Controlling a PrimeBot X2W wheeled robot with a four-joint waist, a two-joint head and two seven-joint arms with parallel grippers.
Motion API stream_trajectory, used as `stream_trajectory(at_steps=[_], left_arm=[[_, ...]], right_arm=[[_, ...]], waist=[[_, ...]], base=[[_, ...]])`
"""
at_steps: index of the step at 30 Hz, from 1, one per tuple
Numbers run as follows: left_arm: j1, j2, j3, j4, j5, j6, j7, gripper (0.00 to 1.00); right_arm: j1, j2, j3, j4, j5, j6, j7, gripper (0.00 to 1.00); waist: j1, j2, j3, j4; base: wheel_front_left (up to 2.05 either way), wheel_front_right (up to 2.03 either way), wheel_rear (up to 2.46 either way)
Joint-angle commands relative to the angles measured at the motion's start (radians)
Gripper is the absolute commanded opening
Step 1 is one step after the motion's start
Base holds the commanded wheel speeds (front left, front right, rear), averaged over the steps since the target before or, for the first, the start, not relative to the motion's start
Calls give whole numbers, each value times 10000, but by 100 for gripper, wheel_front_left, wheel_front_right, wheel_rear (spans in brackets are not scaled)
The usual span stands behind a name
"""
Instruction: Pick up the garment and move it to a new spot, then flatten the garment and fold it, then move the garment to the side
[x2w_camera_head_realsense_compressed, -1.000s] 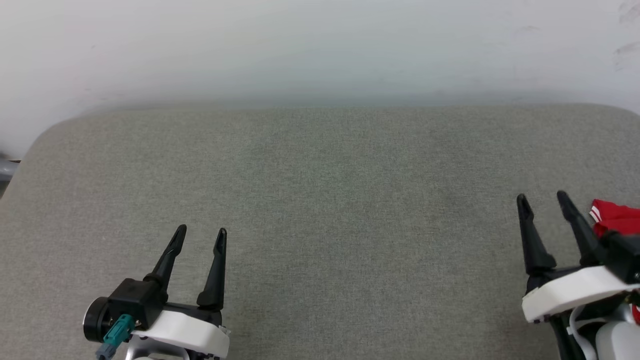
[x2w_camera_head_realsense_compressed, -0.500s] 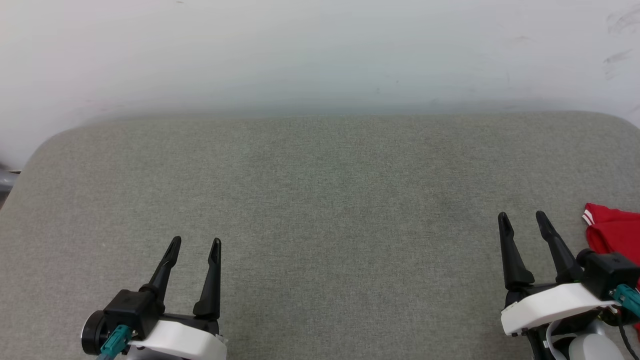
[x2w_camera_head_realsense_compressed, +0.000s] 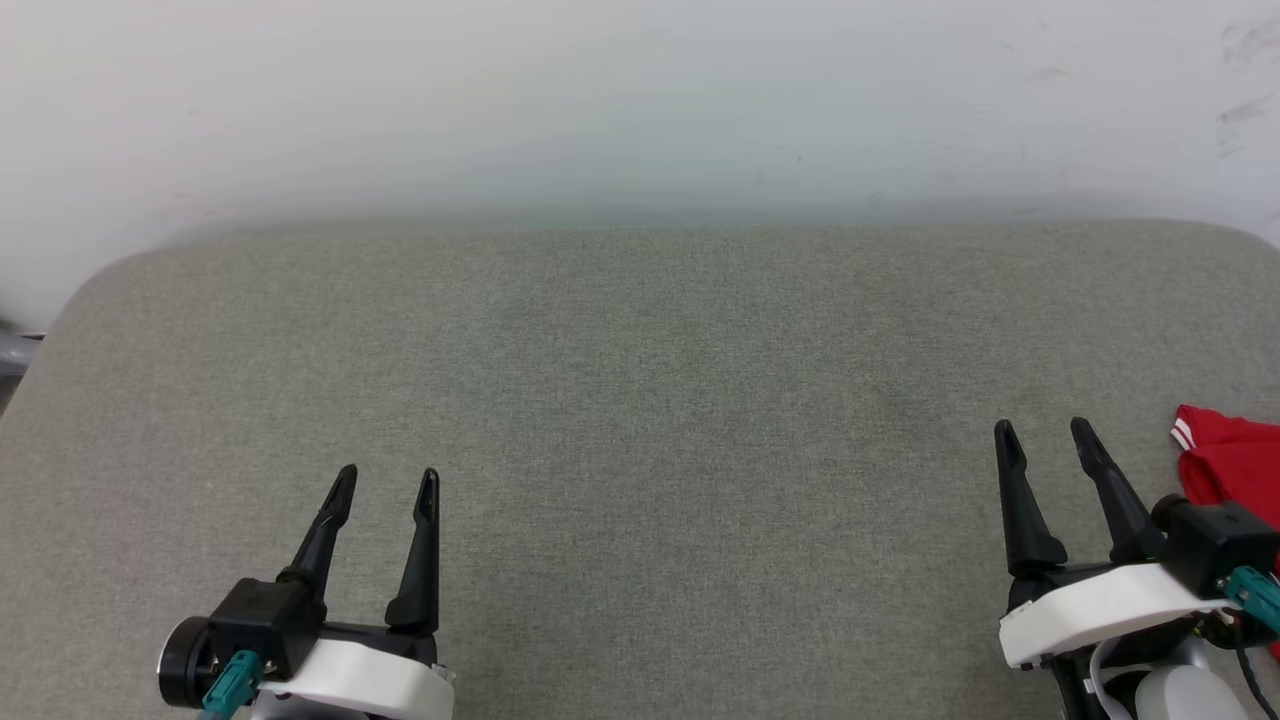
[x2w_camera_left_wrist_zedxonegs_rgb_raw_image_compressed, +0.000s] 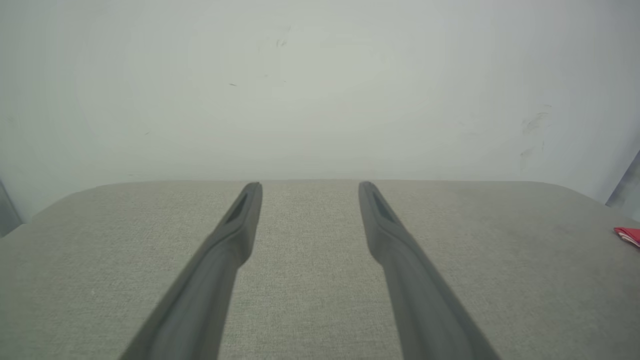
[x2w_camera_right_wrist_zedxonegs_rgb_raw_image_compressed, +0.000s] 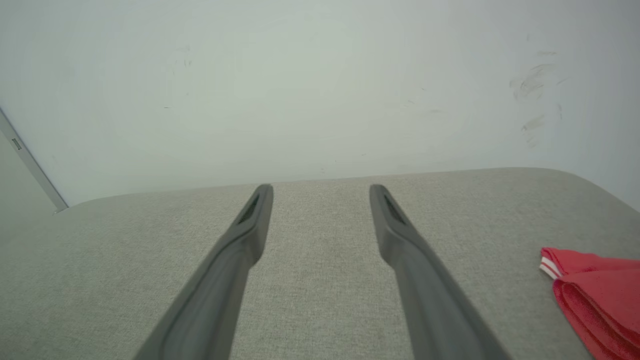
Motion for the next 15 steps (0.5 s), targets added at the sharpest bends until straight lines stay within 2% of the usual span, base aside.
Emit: stream_trajectory(at_steps=[1, 6, 7, 10, 15], left_arm=[[135, -39, 25, 27, 4, -30, -45, 100], [128, -150, 151, 70, -174, -106, -45, 100], [37, -139, 130, 86, -168, -81, 4, 0], [117, -156, 111, 346, -279, -83, 60, 0], [23, -167, 190, 459, -1298, -91, 305, 0]], right_arm=[[76, 53, 0, -55, 4, -9, 7, 100], [117, 62, 20, -130, -3, -9, 48, 100], [13, 15, 11, -41, 9, 0, 55, 0], [57, 19, 2, 236, 108, 0, 93, 0], [4, 21, -76, 328, 1089, 0, 310, 0]], waist=[[0, 0, 4, 2], [0, 0, 45, 9], [0, 0, 42, 9], [1, 0, 42, 9], [1, 0, 30, 7]], base=[[0, 0, 0], [0, 0, 0], [0, 0, 0], [0, 0, 0], [0, 0, 0]])
